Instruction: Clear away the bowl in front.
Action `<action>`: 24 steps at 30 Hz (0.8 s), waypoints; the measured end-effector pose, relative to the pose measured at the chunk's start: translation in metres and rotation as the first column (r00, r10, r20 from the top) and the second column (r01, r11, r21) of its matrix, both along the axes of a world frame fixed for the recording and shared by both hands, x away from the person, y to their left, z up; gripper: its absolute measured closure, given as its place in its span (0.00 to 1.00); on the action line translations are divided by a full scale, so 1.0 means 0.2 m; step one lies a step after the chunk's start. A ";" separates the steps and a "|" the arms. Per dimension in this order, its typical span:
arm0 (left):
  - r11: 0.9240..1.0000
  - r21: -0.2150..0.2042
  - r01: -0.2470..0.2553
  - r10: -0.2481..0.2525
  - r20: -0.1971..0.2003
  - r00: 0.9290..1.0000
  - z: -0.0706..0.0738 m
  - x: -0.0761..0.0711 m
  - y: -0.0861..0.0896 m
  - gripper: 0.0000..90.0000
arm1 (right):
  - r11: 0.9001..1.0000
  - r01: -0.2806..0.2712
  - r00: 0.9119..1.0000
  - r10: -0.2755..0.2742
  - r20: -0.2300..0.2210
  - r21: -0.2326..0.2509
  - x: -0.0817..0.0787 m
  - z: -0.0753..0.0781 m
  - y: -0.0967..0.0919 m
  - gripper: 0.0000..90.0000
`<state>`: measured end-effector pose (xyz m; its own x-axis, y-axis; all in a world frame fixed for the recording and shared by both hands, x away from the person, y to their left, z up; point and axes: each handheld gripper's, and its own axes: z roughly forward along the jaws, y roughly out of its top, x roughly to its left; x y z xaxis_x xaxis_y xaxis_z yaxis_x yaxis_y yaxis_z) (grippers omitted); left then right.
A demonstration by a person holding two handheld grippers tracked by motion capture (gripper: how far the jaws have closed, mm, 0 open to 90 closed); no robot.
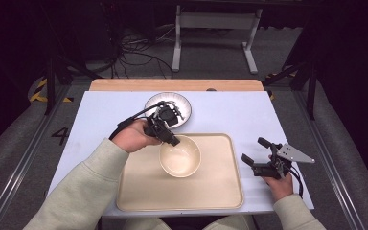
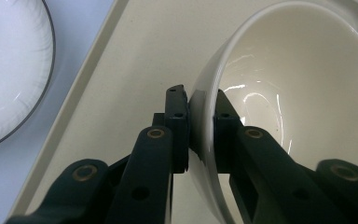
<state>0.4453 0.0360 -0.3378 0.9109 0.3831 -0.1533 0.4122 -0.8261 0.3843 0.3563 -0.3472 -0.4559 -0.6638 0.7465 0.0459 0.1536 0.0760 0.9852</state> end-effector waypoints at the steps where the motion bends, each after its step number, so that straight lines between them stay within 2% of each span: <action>1: 1.000 0.005 0.001 -0.001 -0.004 1.000 -0.02 0.00 -0.01 0.91 | 1.000 0.000 1.000 0.000 0.001 -0.002 0.00 0.00 0.00 0.02; 10: 0.999 0.044 0.006 -0.006 -0.005 1.000 -0.09 0.01 -0.04 0.91 | 1.000 -0.001 1.000 0.001 0.000 0.000 0.00 0.00 0.00 0.02; 14: 0.999 0.047 0.008 -0.007 -0.021 1.000 -0.12 0.01 -0.06 0.91 | 1.000 -0.001 1.000 0.001 0.001 0.000 0.00 0.00 0.00 0.02; 24: 0.998 0.068 0.003 -0.001 -0.030 1.000 -0.19 0.02 -0.08 0.91 | 1.000 -0.003 1.000 0.003 0.000 0.000 0.00 0.00 0.00 0.02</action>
